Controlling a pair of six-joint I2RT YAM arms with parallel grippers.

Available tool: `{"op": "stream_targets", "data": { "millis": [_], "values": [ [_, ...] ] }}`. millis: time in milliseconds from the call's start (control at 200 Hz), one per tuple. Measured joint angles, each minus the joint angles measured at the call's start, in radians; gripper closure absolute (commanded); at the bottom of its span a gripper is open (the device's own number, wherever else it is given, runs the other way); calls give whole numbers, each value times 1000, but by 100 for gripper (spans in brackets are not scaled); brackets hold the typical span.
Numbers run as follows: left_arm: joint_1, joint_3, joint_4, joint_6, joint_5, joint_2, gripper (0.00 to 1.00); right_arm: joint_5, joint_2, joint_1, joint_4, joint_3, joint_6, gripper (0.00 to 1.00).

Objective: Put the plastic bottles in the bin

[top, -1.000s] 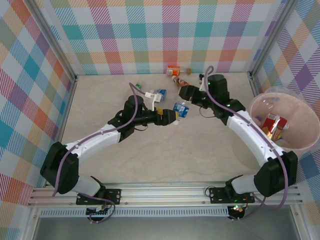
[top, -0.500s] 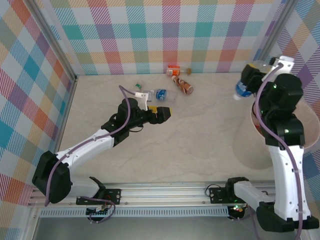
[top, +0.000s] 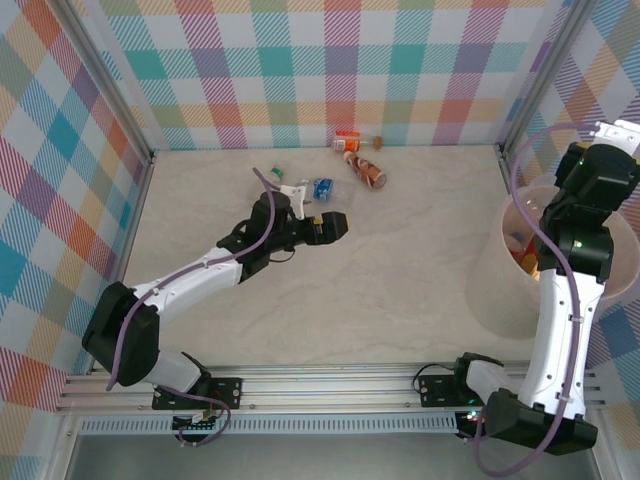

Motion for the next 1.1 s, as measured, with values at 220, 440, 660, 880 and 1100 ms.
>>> {"op": "stream_targets", "data": {
  "millis": [220, 440, 660, 880, 1100],
  "values": [
    [0, 54, -22, -26, 4, 42, 0, -65, -9, -155, 74, -120, 3, 47],
    [0, 66, -22, -50, 7, 72, 0, -157, 2, -210, 206, -287, 18, 41],
    [0, 66, -22, -68, 6, 76, 0, -327, 45, -214, 303, -407, 35, 42],
    [0, 65, -22, -69, 2, 76, 0, -425, 34, -214, 344, -414, 43, 29],
    [-2, 64, -22, -69, 2, 79, 0, -450, -18, -214, 332, -462, 60, 11]
  ]
}}
